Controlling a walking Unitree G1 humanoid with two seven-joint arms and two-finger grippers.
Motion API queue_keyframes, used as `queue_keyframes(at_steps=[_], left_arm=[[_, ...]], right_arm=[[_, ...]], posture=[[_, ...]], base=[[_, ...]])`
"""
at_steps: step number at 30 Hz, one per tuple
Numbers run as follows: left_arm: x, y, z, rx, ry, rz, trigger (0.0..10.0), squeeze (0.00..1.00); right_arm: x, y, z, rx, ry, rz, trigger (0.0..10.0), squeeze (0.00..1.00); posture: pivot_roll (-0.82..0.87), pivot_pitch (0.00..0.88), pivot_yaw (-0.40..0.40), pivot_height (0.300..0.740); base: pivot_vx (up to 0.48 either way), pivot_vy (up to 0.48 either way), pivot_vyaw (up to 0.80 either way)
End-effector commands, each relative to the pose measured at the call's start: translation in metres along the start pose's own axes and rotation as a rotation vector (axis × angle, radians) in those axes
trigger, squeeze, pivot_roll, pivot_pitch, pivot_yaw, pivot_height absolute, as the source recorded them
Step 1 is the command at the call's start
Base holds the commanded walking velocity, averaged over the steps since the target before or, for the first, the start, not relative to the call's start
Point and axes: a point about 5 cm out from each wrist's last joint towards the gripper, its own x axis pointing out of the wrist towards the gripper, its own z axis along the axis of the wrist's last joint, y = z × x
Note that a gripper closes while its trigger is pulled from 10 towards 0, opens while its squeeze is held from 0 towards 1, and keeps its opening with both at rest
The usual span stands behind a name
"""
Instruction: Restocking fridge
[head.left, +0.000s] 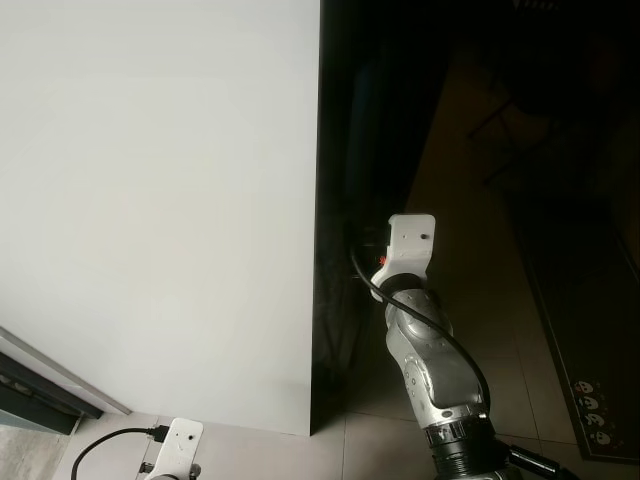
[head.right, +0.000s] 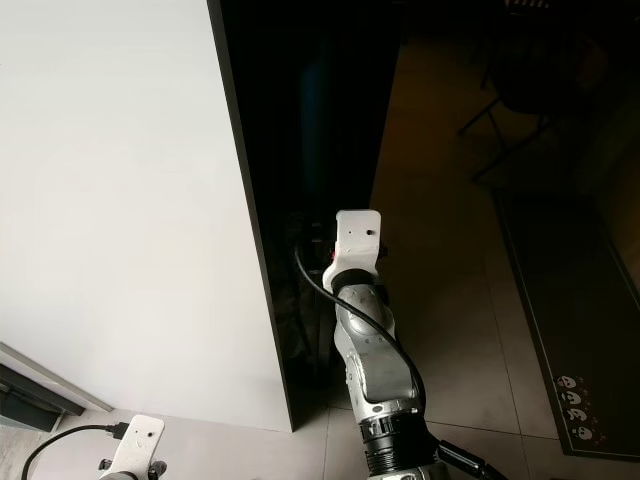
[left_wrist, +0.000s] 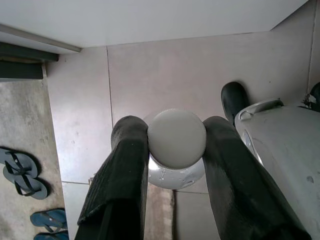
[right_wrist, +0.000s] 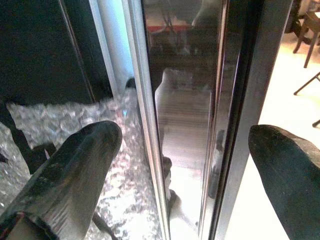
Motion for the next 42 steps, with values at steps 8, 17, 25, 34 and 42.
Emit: queue_keyframes(at_steps=[8, 17, 25, 34, 42], left_arm=[[-0.001, 0.001, -0.007, 0.020, 0.027, -0.002, 10.0, 0.00], [-0.001, 0.001, -0.007, 0.019, 0.025, -0.003, 10.0, 0.00], [-0.001, 0.001, -0.008, 0.020, 0.027, -0.003, 10.0, 0.00], [-0.001, 0.001, -0.008, 0.022, 0.027, -0.003, 10.0, 0.00], [-0.001, 0.001, -0.008, 0.024, 0.024, -0.003, 10.0, 0.00]], right_arm=[[0.001, -0.009, 0.002, -0.038, -0.002, -0.047, 10.0, 0.00], [0.011, -0.016, 0.006, -0.051, -0.010, -0.064, 10.0, 0.00], [0.018, -0.011, 0.007, -0.044, -0.010, -0.020, 10.0, 0.00], [0.016, -0.007, 0.001, -0.038, 0.003, -0.015, 10.0, 0.00], [0.017, -0.025, 0.006, -0.045, -0.028, -0.097, 10.0, 0.00]], posture=[[0.04, 0.075, -0.004, 0.740], [0.04, 0.078, -0.002, 0.740], [0.05, 0.078, -0.002, 0.740], [0.05, 0.079, -0.001, 0.740], [0.05, 0.076, -0.001, 0.740]], base=[[0.000, 0.000, 0.00], [0.000, 0.000, 0.00], [0.000, 0.000, 0.00], [0.000, 0.000, 0.00], [0.000, 0.000, 0.00]])
